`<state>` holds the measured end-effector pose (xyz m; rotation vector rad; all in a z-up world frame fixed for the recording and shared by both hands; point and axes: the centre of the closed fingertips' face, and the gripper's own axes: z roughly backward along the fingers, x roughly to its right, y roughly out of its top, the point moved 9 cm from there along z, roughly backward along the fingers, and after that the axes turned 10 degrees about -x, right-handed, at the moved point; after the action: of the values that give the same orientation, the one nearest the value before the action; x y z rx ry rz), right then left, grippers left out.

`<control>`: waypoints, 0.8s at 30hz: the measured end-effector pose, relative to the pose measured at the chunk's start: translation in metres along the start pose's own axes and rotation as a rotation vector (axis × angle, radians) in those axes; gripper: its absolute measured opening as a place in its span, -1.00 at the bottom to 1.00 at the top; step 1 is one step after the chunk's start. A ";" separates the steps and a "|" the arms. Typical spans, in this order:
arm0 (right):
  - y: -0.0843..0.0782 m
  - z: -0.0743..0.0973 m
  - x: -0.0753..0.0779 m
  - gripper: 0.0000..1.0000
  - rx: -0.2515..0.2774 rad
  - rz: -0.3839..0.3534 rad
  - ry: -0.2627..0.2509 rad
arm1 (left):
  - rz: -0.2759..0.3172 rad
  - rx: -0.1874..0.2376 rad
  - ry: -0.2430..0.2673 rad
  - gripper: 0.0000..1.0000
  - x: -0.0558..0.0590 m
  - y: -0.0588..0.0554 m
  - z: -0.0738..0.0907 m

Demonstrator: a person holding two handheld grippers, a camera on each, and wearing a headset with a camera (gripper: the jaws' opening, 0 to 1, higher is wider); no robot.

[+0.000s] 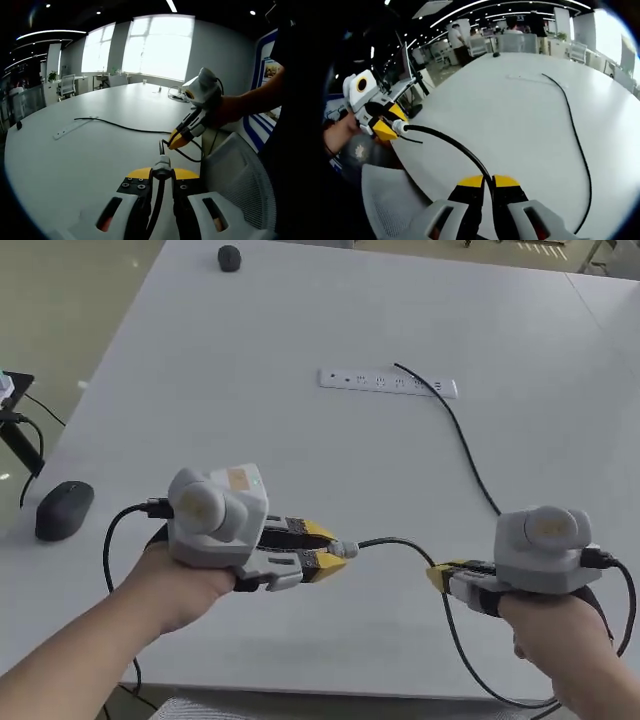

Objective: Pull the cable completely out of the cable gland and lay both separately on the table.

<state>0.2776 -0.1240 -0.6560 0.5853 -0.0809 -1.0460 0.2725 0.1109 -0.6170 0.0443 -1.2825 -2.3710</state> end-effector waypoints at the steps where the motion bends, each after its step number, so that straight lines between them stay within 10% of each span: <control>1: 0.001 0.001 -0.001 -0.97 0.011 0.039 0.002 | 0.001 0.001 0.002 -0.70 0.000 0.000 0.000; 15: 0.041 0.031 -0.057 -0.63 0.135 0.402 0.072 | 0.002 -0.008 0.013 -0.70 0.001 0.000 0.000; 24: 0.048 0.013 -0.084 -0.73 0.067 0.771 0.009 | -0.003 -0.017 0.015 -0.70 0.003 0.003 -0.004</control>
<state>0.2680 -0.0422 -0.6039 0.5505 -0.3091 -0.2923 0.2716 0.1048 -0.6164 0.0588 -1.2557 -2.3800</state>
